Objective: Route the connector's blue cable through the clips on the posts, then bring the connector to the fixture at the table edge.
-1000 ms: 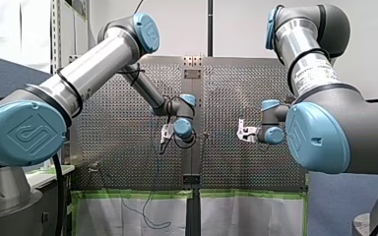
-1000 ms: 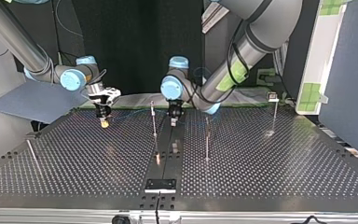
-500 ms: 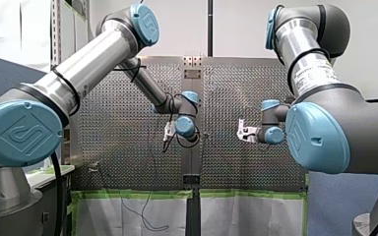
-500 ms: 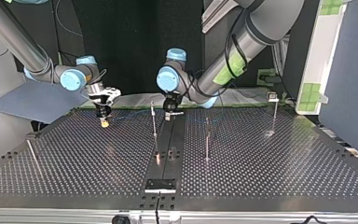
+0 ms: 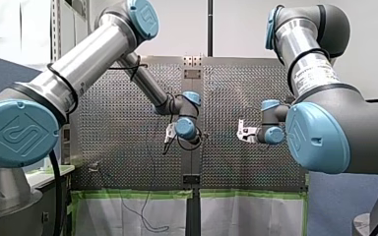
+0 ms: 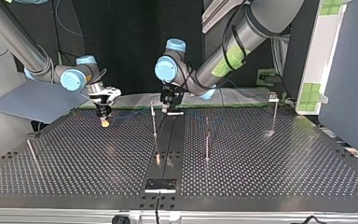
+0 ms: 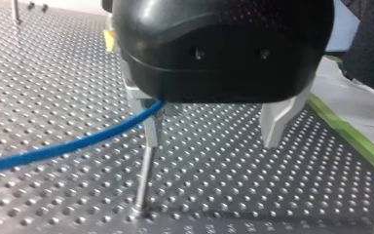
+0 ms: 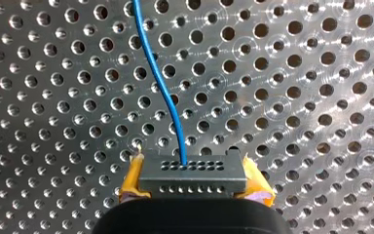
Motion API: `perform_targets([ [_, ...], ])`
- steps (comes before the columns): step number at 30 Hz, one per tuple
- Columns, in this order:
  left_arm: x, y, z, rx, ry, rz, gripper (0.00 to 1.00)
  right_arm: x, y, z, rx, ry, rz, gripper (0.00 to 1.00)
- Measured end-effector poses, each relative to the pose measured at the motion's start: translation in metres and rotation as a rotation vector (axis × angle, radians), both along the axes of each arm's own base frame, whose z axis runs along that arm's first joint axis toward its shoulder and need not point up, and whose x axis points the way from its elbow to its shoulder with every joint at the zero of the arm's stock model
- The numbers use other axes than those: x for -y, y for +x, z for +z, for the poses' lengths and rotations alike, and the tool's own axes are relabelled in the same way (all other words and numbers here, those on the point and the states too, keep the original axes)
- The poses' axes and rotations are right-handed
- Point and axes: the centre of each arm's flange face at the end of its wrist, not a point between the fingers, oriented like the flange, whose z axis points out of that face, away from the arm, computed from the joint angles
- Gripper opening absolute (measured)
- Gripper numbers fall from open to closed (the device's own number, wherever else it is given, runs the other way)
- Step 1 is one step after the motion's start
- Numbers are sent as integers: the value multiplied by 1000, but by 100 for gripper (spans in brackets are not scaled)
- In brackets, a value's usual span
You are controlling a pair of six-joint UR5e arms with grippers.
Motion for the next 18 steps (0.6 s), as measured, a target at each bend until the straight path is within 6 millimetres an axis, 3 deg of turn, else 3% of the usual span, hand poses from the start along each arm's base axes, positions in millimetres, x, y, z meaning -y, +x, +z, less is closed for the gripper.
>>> perform_targets([
  [10, 2, -1, 15, 25, -19, -1, 100, -1, 0, 0, -2, 5, 1, 0],
  [18, 12, -10, 16, 20, -18, -39, 100, -1, 0, 0, -2, 5, 3, 0],
])
